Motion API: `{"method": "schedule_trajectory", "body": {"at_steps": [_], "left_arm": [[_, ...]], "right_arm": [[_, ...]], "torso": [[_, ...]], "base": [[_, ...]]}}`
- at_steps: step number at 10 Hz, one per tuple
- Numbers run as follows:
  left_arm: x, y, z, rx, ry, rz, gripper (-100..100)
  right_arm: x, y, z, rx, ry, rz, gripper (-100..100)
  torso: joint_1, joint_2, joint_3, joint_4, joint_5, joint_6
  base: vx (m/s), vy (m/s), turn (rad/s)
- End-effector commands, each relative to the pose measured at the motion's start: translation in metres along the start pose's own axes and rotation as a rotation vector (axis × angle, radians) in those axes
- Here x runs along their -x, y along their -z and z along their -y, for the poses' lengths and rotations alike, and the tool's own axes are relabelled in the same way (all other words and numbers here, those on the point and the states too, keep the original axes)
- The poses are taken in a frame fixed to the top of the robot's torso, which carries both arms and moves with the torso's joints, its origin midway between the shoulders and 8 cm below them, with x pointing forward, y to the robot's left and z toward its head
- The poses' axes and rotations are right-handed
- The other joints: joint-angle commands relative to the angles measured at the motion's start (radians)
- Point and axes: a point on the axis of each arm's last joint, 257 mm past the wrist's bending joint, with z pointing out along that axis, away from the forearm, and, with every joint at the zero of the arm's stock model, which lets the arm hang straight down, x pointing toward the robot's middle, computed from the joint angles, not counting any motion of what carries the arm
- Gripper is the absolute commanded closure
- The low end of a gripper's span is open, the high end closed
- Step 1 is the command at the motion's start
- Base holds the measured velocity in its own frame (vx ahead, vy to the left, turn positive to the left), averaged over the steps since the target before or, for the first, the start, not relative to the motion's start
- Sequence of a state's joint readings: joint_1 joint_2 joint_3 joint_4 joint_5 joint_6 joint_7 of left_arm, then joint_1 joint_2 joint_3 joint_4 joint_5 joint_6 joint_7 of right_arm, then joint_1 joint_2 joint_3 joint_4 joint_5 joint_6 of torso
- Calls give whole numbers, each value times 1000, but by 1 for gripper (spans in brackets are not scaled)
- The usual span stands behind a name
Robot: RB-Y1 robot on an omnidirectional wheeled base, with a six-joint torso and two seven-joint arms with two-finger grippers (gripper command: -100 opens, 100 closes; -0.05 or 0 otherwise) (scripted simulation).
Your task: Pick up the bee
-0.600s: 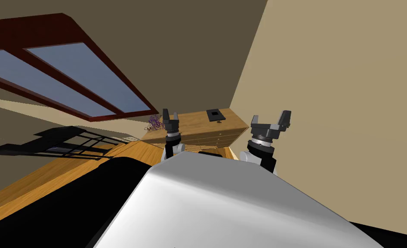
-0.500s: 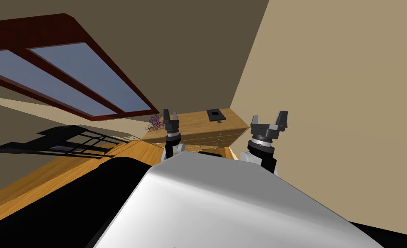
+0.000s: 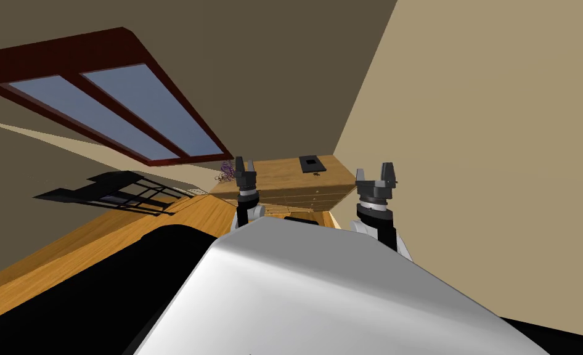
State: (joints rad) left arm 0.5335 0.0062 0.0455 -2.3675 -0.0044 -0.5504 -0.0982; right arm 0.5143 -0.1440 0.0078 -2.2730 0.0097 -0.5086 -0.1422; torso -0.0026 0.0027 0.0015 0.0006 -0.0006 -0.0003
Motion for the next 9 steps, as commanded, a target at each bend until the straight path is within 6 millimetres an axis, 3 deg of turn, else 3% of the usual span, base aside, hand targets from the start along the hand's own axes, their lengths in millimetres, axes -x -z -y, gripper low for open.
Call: {"method": "schedule_trajectory", "body": {"at_steps": [1, 9], "left_arm": [[0, 0, 0, 0, 0, 0, 0], [0, 0, 0, 0, 0, 0, 0]], "right_arm": [[-3, 3, 4, -18, 30, -44, -100], [-8, 28, 52, -149, 227, -263, -100]], "torso": [[0, 0, 0, 0, 0, 0], [1, 0, 0, 0, 0, 0]], "base": [[-40, -34, 59], [-39, -20, 118]]}}
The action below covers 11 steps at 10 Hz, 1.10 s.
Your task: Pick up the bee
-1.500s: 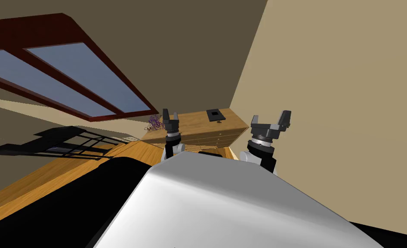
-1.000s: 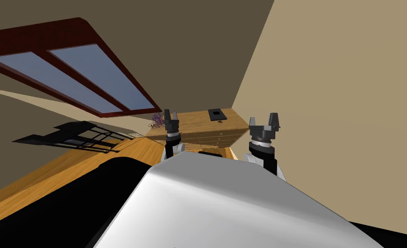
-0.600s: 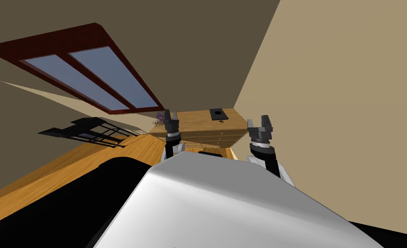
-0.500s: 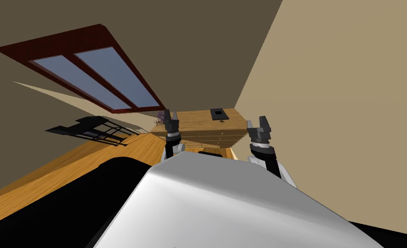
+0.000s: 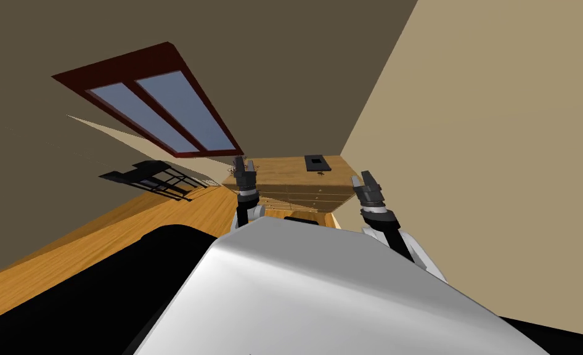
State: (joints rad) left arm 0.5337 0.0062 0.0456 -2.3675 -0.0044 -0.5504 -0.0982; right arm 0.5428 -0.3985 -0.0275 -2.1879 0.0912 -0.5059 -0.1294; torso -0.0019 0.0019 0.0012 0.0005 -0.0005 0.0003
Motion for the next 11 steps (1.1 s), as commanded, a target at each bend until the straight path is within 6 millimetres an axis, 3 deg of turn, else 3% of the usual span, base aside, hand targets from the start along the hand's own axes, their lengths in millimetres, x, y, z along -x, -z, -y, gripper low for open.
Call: {"method": "schedule_trajectory", "body": {"at_steps": [1, 2, 5, 6, 7, 8, 9, 10, 11], "left_arm": [[0, 0, 0, 0, 0, 0, 0], [0, 0, 0, 0, 0, 0, 0], [0, 0, 0, 0, 0, 0, 0], [0, 0, 0, 0, 0, 0, 0], [0, 0, 0, 0, 0, 0, 0], [0, 0, 0, 0, 0, 0, 0], [0, 0, 0, 0, 0, 0, 0], [0, 0, 0, 0, 0, 0, 0], [0, 0, 0, 0, 0, 0, 0]], "right_arm": [[-3, 8, 19, -44, 56, -52, -100], [-5, 8, 19, -45, 68, -76, -100], [-6, 25, 52, -125, 172, -173, -100], [-7, 25, 52, -125, 187, -201, -100], [-5, 35, 70, -166, 234, -237, -100], [-6, 35, 70, -166, 249, -263, -100], [-2, 46, 88, -209, 297, -300, -100], [-2, 46, 88, -208, 312, -326, -100], [3, 58, 107, -253, 360, -361, -100]], "torso": [[0, 0, 0, 0, 0, 0], [0, 1, 0, 0, 0, 0], [0, 0, 0, 0, 0, 0], [1, 0, 0, 0, 0, 0], [1, 0, 0, 0, 0, 0], [1, 0, 0, 0, 0, 0], [1, 0, 0, 0, 0, 0], [1, 0, 0, 0, 0, -1], [1, 0, 0, 0, 0, 0]], "base": [[-47, -14, 173], [-43, -14, 84], [-42, -7, 153], [-36, -3, 115], [-37, 4, 257], [-33, 6, 8], [-44, 9, 237], [-37, 4, 131], [-40, 15, 157]]}}
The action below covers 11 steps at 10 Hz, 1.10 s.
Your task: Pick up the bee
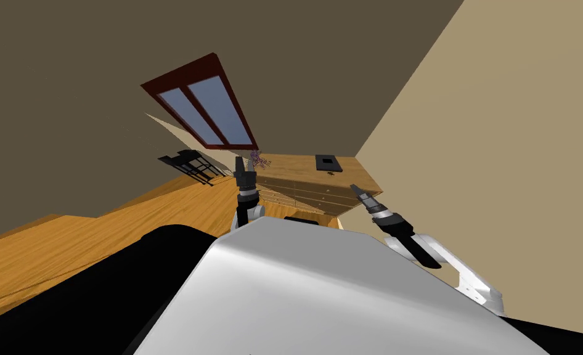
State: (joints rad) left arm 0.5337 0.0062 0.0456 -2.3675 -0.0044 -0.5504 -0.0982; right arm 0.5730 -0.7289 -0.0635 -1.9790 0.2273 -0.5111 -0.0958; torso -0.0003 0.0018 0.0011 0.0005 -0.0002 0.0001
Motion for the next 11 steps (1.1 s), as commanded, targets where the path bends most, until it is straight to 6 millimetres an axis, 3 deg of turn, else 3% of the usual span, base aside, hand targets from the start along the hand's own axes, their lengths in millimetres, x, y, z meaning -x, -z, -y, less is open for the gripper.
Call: {"method": "schedule_trajectory", "body": {"at_steps": [1, 2, 3, 4, 5, 7, 8, 9, 10, 11], "left_arm": [[0, 0, 0, 0, 0, 0, 0], [0, 0, 0, 0, 0, 0, 0], [0, 0, 0, 0, 0, 0, 0], [0, 0, 0, 0, 0, 0, 0], [0, 0, 0, 0, 0, 0, 0], [0, 0, 0, 0, 0, 0, 0], [0, 0, 0, 0, 0, 0, 0], [0, 0, 0, 0, 0, 0, 0], [0, 0, 0, 0, 0, 0, 0], [0, 0, 0, 0, 0, 0, 0]], "right_arm": [[-1, 2, 8, -19, 44, -45, -100], [-1, 2, 8, -19, 49, -52, -100], [-4, 12, 30, -66, 103, -99, -100], [-4, 12, 30, -64, 116, -115, -100], [-6, 22, 53, -113, 164, -156, -100], [-5, 22, 53, -110, 184, -179, -100], [-5, 34, 76, -159, 237, -227, -100], [-3, 34, 76, -157, 251, -242, -100], [-3, 47, 98, -204, 301, -286, -100], [0, 48, 100, -205, 318, -304, -100]], "torso": [[0, 0, 0, 0, 0, 0], [0, 0, 0, 0, 0, 0], [0, -1, -1, 0, 0, 1], [1, -1, -1, 0, 0, 0], [1, -1, -1, 0, 0, 1], [1, -1, -1, 0, 0, 1], [0, -2, -1, 0, 0, 1], [2, -2, -1, 0, 0, 0], [1, -2, -1, 0, 0, 1], [2, -2, -1, 0, 1, 0]], "base": [[-33, 17, 106], [-12, 10, 9], [-19, 26, 247], [-20, 22, 105], [-30, 38, 173], [-16, 21, 51], [-17, 38, 261], [-11, 30, 104], [-9, 48, 178], [-9, 40, 101]]}}
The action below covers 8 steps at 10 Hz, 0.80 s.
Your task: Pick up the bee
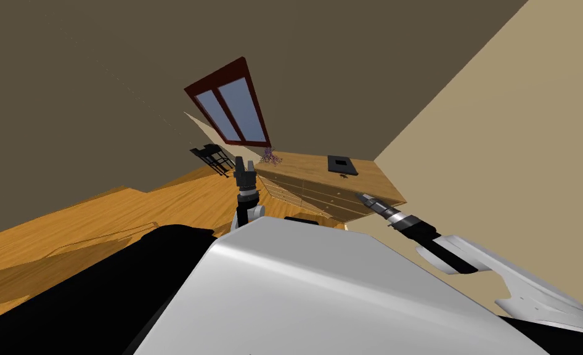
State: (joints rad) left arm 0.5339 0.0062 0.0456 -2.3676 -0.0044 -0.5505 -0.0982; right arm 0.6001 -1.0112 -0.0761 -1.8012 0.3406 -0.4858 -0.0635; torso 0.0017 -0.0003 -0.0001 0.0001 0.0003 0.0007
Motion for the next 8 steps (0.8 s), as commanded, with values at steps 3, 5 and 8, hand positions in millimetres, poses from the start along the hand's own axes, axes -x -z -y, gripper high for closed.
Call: {"method": "schedule_trajectory", "body": {"at_steps": [3, 5, 8], "left_arm": [[0, 0, 0, 0, 0, 0, 0], [0, 0, 0, 0, 0, 0, 0], [0, 0, 0, 0, 0, 0, 0]], "right_arm": [[-12, 18, 49, -91, 134, -124, -100], [-15, 33, 79, -147, 200, -191, -100], [-15, 50, 111, -207, 265, -257, -100]], "torso": [[1, -1, 0, 0, 0, 0], [1, -1, -1, 0, 0, 0], [2, -2, -1, 0, 0, 0]], "base": [[6, 60, 174], [8, 66, 134], [21, 65, 134]]}}
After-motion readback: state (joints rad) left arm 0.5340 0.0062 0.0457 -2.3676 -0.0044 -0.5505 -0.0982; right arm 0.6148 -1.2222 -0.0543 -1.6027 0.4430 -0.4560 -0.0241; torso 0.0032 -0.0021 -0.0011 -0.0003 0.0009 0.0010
